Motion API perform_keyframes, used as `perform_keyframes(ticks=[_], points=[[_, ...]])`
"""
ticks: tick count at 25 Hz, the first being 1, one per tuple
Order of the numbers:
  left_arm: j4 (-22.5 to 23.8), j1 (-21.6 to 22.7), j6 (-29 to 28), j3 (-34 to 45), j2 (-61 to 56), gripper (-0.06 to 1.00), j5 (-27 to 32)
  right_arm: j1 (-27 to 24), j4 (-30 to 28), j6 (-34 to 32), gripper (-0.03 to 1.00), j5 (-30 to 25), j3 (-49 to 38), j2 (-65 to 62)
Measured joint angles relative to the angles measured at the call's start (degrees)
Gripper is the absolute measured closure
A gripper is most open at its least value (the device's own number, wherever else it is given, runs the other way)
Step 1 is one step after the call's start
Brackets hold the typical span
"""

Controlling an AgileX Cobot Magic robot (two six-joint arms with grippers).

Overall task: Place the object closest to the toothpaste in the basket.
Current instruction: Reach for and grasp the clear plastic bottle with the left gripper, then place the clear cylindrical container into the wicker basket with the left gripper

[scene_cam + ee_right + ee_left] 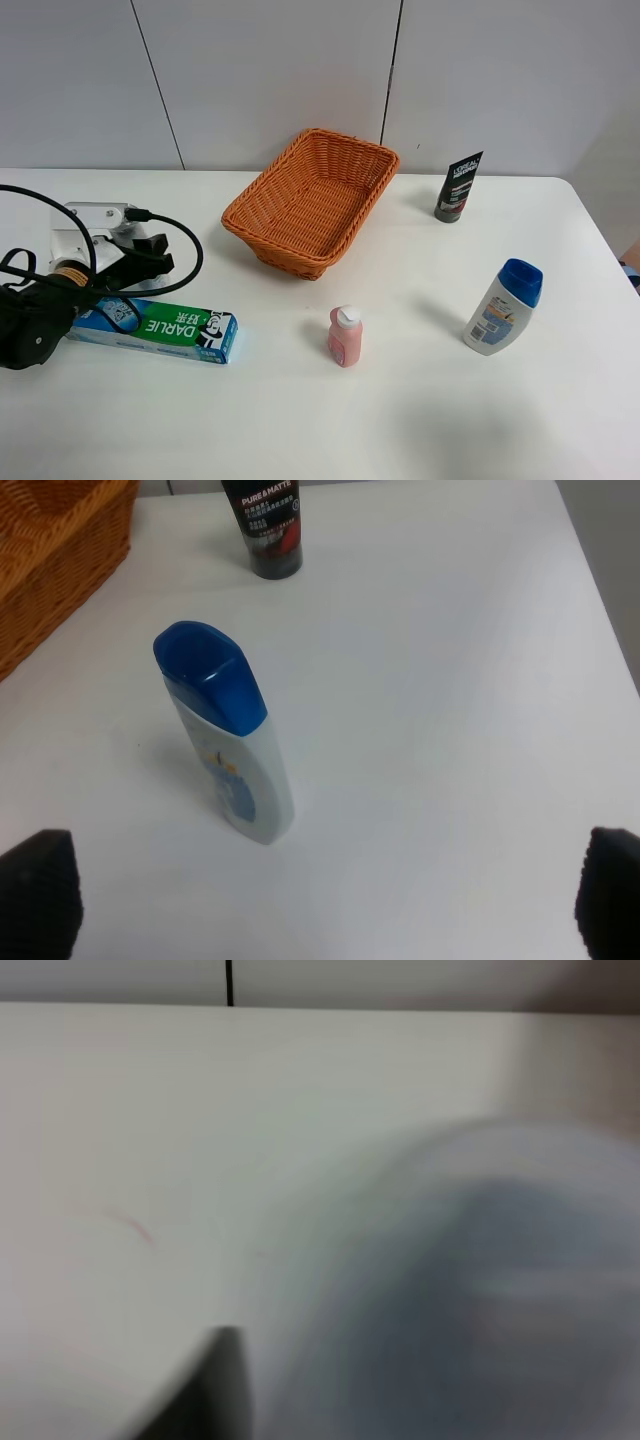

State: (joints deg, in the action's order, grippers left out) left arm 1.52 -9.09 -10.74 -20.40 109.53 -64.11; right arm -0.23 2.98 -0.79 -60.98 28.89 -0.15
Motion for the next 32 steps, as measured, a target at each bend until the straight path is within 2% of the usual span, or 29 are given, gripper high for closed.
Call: perform_keyframes(ticks=[5,9,14,19,21,25,32], points=[[0.6,0.2,0.0,-0.1,-0.5,0.55,0.0,0.0,0.0,0.0,-0.03,0.0,0.0,0.0],[2.5,0.2,0.0,-1.9,-6.4,0.55,0.5,0.0,0.0,0.0,-0.03,0.0,0.0,0.0],[9.7,-0.6,-0.5,-12.2,-14.9,0.55,10.1,0.0,0.0,0.0,-0.03,0.0,0.0,0.0],[16.1,-5.5,-4.4,-24.1,-15.6,0.55,22.6,0.0,0.0,0.0,-0.03,0.0,0.0,0.0],[17.4,-8.3,-6.6,-28.0,-14.3,0.55,25.6,0.0,0.0,0.0,-0.03,0.0,0.0,0.0],[18.0,-13.1,-9.3,-32.6,-9.5,0.55,28.1,0.0,0.0,0.0,-0.03,0.0,0.0,0.0],[17.9,-19.0,-10.5,-33.4,-0.5,0.55,29.4,0.0,0.0,0.0,-0.03,0.0,0.0,0.0]])
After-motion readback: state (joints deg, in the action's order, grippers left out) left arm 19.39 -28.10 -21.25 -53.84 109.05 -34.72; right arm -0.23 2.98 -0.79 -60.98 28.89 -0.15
